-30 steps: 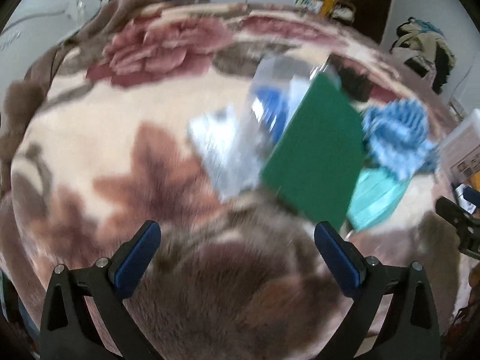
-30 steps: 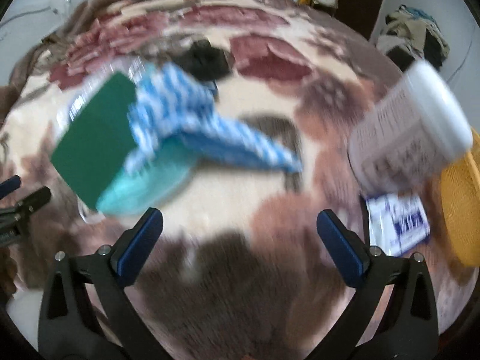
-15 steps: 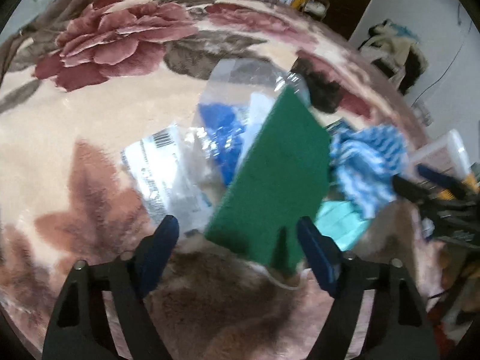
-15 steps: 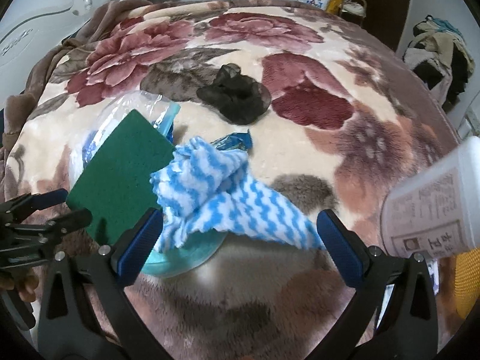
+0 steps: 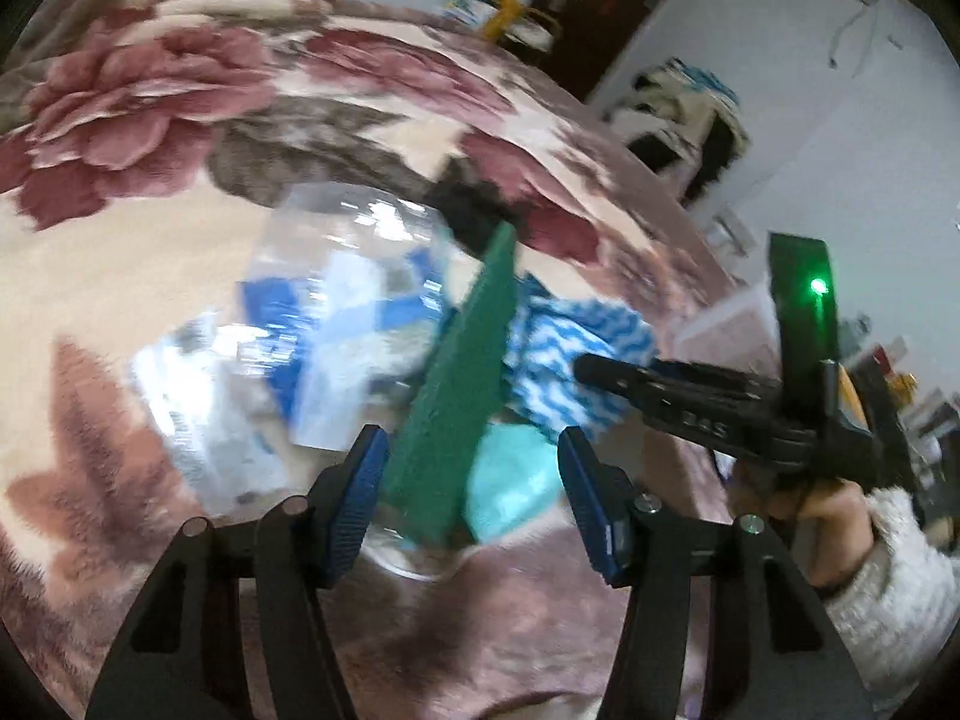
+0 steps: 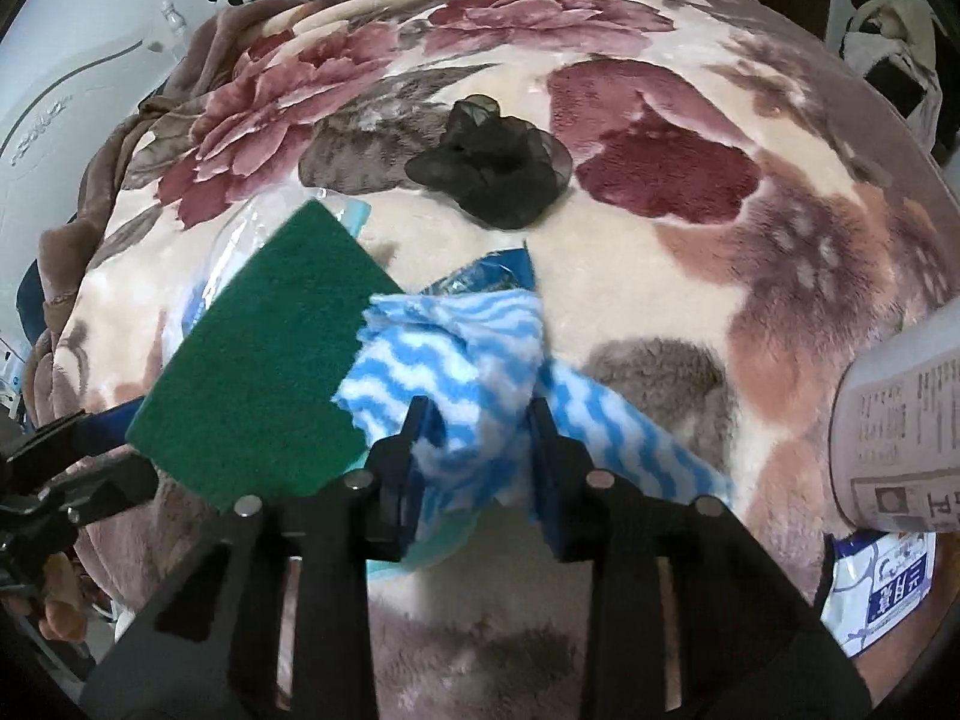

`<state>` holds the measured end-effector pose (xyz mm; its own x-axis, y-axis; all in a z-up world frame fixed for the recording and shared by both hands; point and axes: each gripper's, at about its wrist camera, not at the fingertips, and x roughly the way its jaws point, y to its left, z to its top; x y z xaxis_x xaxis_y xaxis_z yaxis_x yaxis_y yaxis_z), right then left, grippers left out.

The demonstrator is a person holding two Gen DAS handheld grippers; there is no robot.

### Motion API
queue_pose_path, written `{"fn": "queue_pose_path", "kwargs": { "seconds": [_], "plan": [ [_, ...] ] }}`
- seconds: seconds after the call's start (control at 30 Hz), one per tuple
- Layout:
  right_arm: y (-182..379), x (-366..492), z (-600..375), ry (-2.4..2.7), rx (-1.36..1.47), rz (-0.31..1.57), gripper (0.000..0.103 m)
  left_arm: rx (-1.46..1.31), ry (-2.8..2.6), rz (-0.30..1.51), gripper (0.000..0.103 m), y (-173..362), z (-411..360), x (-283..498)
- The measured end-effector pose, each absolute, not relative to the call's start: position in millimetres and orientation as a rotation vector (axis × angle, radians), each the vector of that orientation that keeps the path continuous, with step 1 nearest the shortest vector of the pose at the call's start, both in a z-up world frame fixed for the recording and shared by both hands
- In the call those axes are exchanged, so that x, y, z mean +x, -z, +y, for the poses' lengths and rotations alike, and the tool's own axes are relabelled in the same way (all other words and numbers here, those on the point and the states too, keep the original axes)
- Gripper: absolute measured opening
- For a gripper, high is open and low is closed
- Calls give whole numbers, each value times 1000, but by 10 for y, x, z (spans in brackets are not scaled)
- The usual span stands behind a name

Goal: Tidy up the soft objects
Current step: 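Grasp the green scouring pad with the left tool while the right tool grasps the blue-white cloth, then lift the green pad and blue-white cloth and carry both toward the orange basket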

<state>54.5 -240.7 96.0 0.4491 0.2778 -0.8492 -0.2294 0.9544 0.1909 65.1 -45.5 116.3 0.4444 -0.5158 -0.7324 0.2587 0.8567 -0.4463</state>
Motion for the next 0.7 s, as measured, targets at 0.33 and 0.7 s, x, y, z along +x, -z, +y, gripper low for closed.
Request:
{"fn": "queue_pose_path", "kwargs": {
  "seconds": [0.33,0.7],
  "plan": [
    [-917,472,-2589,-298,93,1074,32,6,401,1048,59,-1061,-1053,902],
    [-947,461,-2629,-344,159,1022,78,-87,306,1023,7,-1052,-962,992]
  ]
}}
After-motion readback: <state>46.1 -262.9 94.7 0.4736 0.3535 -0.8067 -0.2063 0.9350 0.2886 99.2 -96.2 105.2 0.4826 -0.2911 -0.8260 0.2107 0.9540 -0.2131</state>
